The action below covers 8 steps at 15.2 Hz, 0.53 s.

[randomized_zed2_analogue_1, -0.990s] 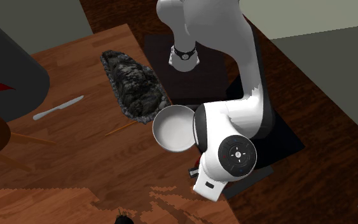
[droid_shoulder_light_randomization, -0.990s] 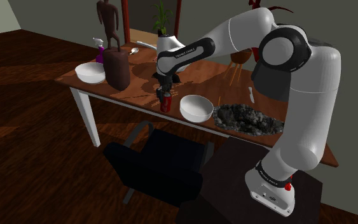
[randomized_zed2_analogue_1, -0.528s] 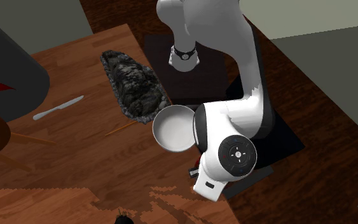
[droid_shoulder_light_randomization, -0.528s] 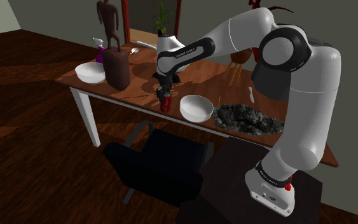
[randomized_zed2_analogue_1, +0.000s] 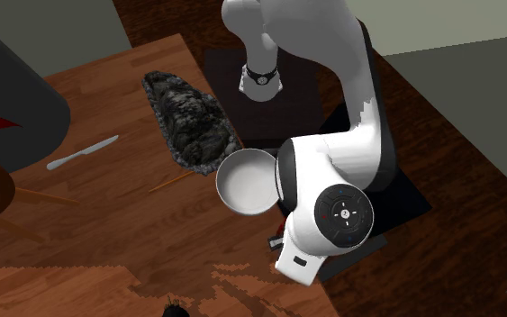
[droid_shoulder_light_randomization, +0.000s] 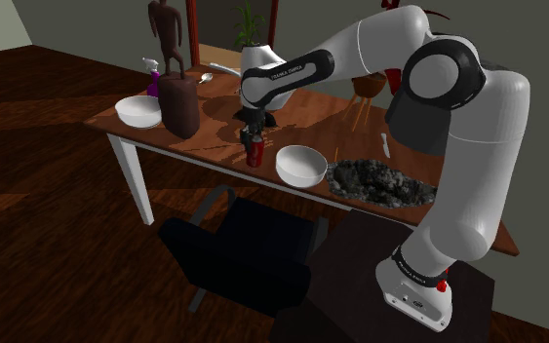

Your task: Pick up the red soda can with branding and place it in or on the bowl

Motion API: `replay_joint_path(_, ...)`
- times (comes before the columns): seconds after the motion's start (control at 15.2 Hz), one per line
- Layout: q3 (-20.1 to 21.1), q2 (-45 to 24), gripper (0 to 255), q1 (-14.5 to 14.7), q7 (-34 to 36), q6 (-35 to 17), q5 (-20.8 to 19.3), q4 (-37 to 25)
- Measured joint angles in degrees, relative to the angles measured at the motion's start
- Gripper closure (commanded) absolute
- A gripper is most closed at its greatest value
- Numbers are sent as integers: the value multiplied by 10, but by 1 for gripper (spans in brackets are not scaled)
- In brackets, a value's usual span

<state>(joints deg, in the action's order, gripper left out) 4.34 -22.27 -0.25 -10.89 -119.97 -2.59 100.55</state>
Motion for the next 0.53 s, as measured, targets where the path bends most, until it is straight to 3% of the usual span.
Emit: replay_joint_path(0.53,1,23,255,-2,-4,53,3,-30)
